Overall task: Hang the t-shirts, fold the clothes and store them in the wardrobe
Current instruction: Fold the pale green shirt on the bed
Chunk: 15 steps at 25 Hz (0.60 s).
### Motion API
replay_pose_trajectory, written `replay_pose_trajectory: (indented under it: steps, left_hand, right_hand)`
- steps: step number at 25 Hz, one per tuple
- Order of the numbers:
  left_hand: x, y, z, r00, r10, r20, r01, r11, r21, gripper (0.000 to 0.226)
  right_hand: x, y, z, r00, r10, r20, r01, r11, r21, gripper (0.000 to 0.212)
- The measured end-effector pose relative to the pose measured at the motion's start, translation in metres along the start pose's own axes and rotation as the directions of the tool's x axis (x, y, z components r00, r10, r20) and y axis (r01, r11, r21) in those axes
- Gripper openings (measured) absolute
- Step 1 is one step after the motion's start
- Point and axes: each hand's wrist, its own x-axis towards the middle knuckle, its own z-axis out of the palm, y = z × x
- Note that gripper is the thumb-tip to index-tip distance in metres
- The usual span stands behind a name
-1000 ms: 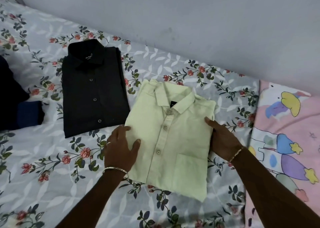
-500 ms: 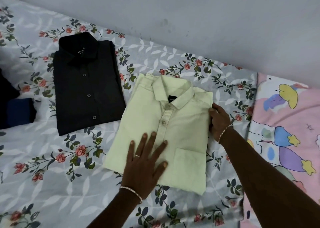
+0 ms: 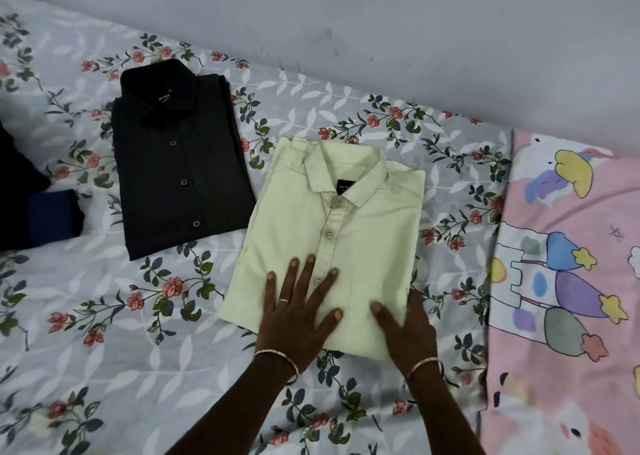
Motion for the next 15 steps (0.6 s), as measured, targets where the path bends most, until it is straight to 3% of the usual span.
replay_pose_trajectory:
  steps: [3, 7, 9, 12, 14, 15]
  left_hand:
    - [-0.001, 0.000, 0.001, 1.000, 0.009, -0.011, -0.009, 1.000, -0.002, 0.071]
    - [-0.022, -0.005, -0.003, 0.996, -0.085, -0.020, 0.084, 0.996, -0.006, 0.071]
    - [-0.043, -0.009, -0.004, 0.991, -0.130, -0.023, 0.130, 0.991, 0.017, 0.070]
    - [-0.068, -0.015, -0.004, 0.948, -0.316, -0.033, 0.318, 0.946, 0.059, 0.075]
    - [-0.079, -0.019, -0.011, 0.826, -0.562, -0.045, 0.563, 0.827, 0.015, 0.076]
    - [-0.080, -0.022, -0.016, 0.750, -0.660, -0.040, 0.659, 0.751, -0.033, 0.075]
  right_hand:
    - [-0.013, 0.004, 0.003, 0.982, -0.014, -0.186, -0.003, 0.996, -0.089, 0.041]
    - [-0.029, -0.003, 0.009, 0.941, 0.079, -0.330, -0.146, 0.972, -0.185, 0.039]
    - [-0.044, -0.005, 0.012, 0.922, -0.082, -0.379, -0.046, 0.947, -0.318, 0.047]
    - [-0.062, 0.014, 0.013, 0.922, -0.342, -0.179, 0.156, 0.755, -0.637, 0.089]
    - [-0.067, 0.028, 0.004, 0.942, -0.336, -0.015, 0.207, 0.614, -0.762, 0.105]
    - [-0.068, 0.028, -0.004, 0.961, -0.276, -0.002, 0.159, 0.559, -0.814, 0.101]
